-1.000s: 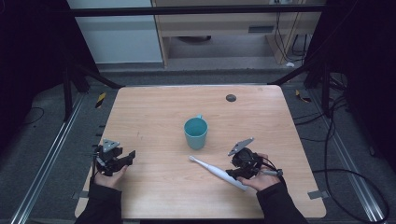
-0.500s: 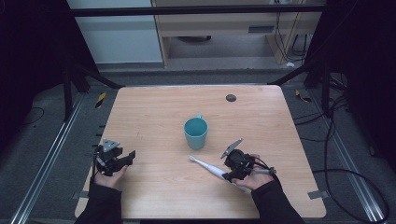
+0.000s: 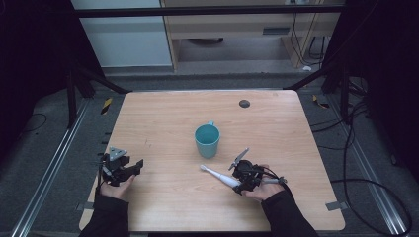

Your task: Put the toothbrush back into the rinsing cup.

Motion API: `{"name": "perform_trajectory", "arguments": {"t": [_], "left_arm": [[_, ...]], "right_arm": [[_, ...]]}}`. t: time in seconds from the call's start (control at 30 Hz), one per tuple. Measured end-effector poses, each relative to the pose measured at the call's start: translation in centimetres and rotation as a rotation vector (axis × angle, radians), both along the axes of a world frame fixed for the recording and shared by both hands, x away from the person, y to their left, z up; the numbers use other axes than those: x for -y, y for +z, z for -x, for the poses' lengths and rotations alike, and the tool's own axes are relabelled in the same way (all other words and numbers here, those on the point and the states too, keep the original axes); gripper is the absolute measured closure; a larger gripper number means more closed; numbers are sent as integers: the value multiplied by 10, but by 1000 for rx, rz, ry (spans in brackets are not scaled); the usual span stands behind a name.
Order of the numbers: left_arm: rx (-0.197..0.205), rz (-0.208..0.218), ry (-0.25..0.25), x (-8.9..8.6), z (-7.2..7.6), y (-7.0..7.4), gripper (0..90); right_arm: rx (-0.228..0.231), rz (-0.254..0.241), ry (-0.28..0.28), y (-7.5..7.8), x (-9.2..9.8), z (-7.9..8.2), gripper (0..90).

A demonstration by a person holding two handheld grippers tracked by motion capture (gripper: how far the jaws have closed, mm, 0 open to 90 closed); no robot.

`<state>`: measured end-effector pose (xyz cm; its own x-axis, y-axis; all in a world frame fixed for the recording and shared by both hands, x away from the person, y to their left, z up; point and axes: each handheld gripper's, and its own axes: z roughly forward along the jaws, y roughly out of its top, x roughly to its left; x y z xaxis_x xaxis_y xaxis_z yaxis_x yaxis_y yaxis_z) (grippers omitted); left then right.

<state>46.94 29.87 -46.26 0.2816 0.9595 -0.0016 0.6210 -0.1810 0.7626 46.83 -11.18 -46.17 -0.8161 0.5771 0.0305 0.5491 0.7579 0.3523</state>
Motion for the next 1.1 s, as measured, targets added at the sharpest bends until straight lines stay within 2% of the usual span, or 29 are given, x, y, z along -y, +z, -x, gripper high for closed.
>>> {"name": "perform_trajectory", "arguments": {"t": [0.47,0.8,1.1], "left_arm": [[-3,-3,-1,0,0,0,426],[-1,-1,1,0,0,0,426],[1,-1,2,0,0,0,426]], "right_arm": [[-30,36,-9,-8,-2,-3,644],[-24,54,-18,-6,-4,-1,662],[-6,27,-26,4,5,8,664]]}}
